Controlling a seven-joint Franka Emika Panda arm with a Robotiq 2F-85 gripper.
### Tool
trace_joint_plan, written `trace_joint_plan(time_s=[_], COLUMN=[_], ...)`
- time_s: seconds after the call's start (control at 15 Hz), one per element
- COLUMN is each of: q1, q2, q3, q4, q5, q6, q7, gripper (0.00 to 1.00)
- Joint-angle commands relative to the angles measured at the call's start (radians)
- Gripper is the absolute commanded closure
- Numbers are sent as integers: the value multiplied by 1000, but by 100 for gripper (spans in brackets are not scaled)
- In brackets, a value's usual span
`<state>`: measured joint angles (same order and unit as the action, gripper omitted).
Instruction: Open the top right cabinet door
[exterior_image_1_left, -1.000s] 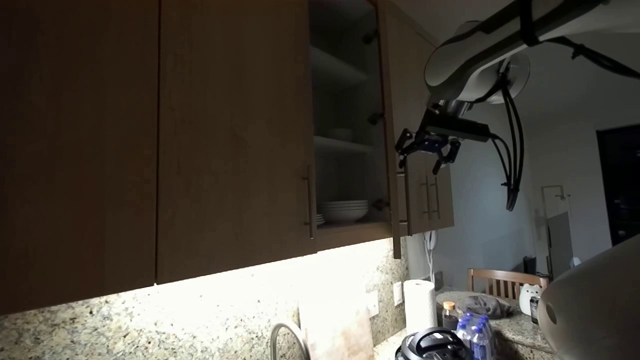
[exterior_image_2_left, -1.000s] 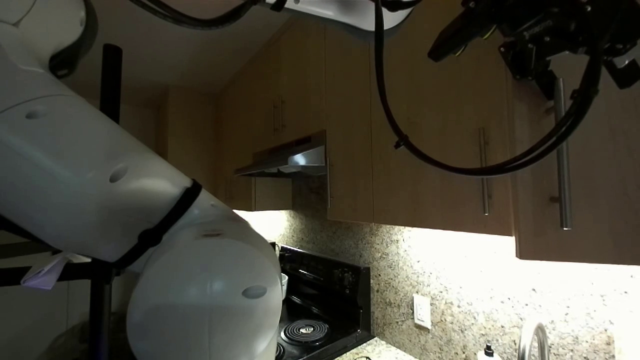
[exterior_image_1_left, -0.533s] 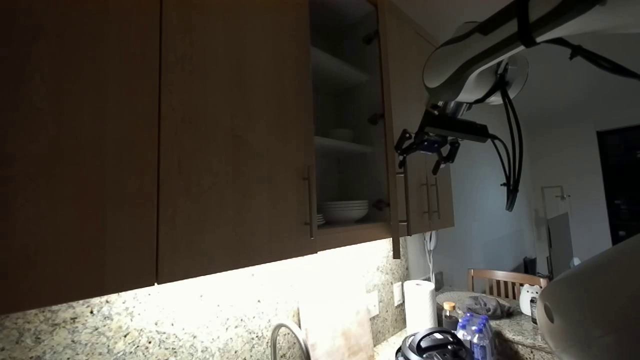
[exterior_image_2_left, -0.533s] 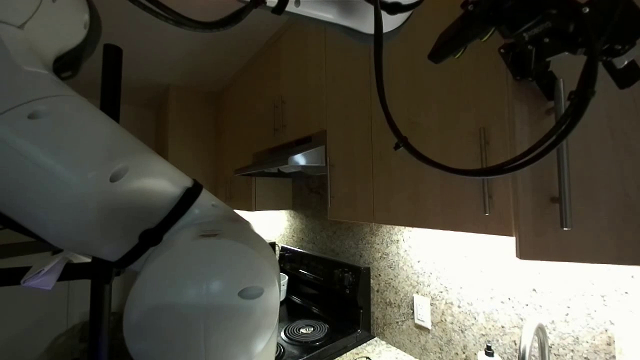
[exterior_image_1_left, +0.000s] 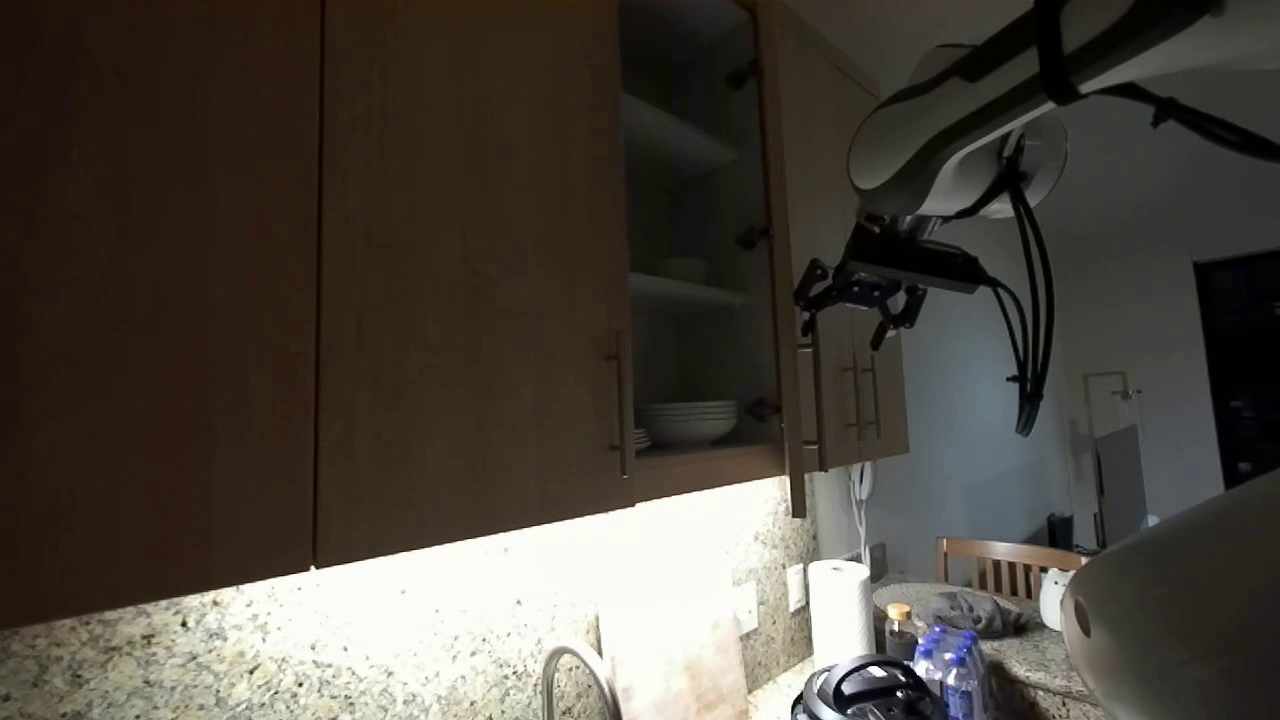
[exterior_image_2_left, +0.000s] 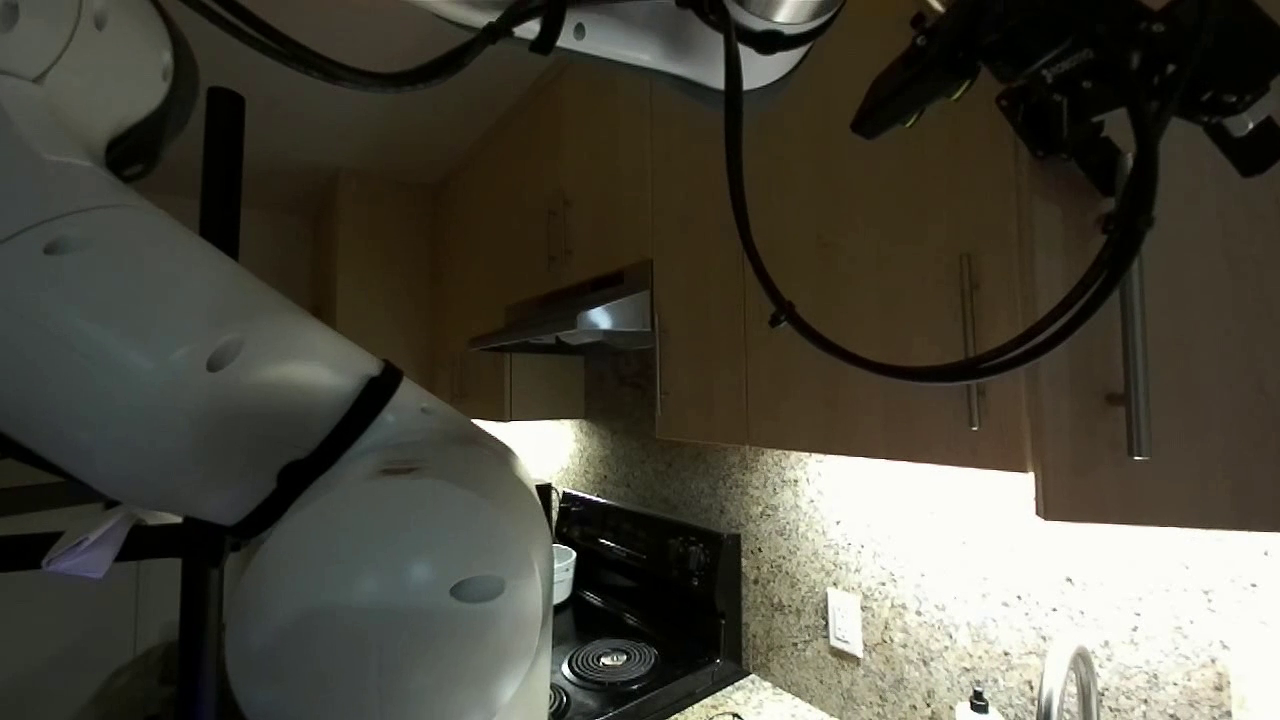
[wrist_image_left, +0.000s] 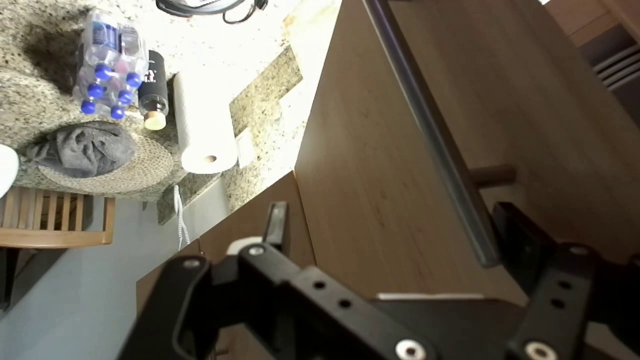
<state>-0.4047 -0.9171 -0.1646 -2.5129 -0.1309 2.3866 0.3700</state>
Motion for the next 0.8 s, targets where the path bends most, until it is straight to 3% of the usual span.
trace_joint_plan(time_s=[0.0, 0.73], q1=[-116, -107], q2=[-21, -25], q3=[-2, -20], q4=[30, 31], q5=[-36, -31], q6=[30, 49], q7=[3, -31], gripper=[0, 0])
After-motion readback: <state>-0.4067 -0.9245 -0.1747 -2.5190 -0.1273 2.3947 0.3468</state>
